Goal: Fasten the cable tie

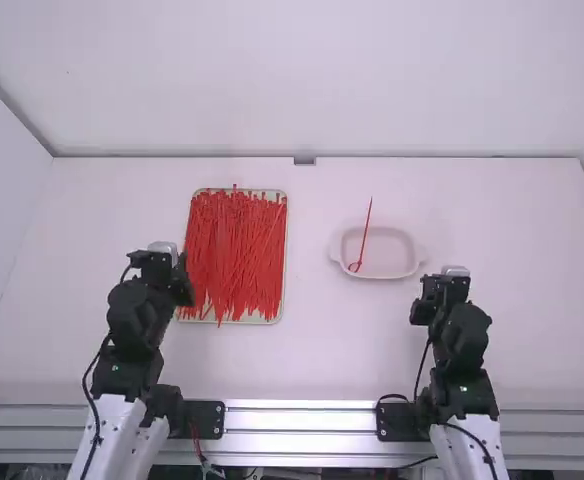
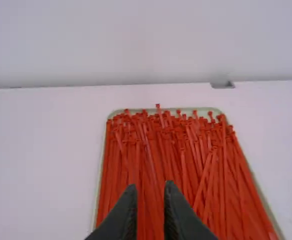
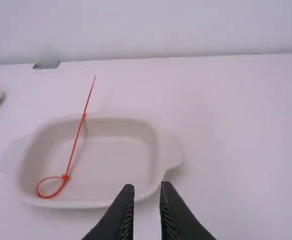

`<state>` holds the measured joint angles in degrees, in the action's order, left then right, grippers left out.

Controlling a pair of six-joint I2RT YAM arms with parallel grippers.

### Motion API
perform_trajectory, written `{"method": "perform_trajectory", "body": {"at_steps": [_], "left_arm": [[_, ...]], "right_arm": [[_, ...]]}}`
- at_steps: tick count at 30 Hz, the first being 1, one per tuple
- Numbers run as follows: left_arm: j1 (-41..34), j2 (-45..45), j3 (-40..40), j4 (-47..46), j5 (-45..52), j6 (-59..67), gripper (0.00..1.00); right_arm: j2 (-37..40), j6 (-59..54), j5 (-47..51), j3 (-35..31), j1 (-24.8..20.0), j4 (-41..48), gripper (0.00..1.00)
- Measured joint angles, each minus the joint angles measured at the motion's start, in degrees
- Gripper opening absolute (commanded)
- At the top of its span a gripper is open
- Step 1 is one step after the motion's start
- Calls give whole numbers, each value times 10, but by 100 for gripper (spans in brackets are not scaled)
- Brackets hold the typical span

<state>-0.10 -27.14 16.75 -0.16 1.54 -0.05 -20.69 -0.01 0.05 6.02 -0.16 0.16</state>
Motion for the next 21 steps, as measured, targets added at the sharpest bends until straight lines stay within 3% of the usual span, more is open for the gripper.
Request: {"method": "perform_trajectory", "body": {"at_steps": [6,17,21], "left_arm": [[0,59,-59,0,-8,0,0],[0,158,-158,-1,-12,0,0],[0,184,-161,2,-14,0,0]], "right_arm": [[52,0,1,-51,0,0,0],[138,-2,-1,-54,0,-5,0],[162,0,0,-54,0,-5,0]]}}
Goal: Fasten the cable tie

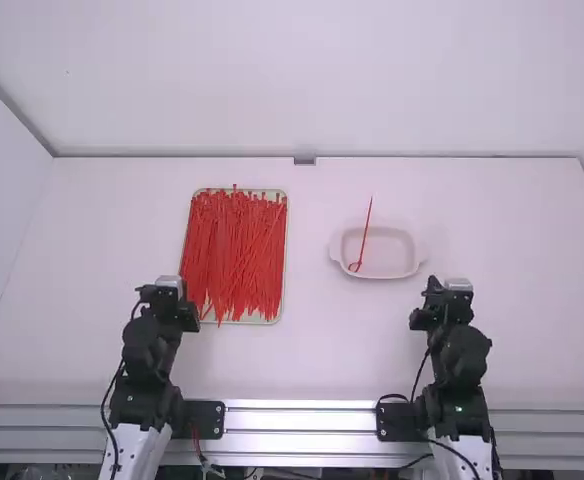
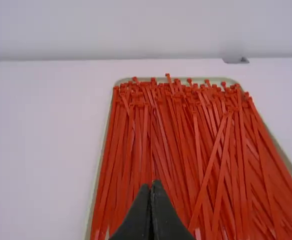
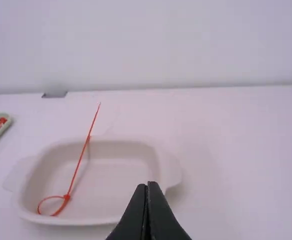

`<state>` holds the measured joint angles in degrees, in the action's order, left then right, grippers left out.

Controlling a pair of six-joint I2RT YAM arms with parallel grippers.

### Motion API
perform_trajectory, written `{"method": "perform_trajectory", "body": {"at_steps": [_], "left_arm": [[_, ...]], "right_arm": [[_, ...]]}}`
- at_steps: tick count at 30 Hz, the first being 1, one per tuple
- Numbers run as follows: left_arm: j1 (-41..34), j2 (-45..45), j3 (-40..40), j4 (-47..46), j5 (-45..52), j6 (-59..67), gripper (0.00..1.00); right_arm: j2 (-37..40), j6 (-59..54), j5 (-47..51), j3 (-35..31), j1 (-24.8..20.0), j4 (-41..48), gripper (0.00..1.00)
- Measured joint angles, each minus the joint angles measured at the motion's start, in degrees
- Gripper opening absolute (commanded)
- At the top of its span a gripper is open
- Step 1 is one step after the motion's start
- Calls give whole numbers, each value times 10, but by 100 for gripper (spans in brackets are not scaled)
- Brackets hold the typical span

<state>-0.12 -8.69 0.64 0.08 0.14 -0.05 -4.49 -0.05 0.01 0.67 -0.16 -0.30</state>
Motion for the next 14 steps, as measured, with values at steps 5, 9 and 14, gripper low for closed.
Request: {"method": "perform_trajectory", "body": {"at_steps": [5,9,14], "left_arm": [[0,31,0,0,0,0,0],[0,56,0,0,0,0,0],[0,81,0,0,0,0,0]], "right_arm": [[27,-1,0,0,0,0,0],[40,-1,0,0,0,0,0],[40,0,0,0,0,0,0]]}}
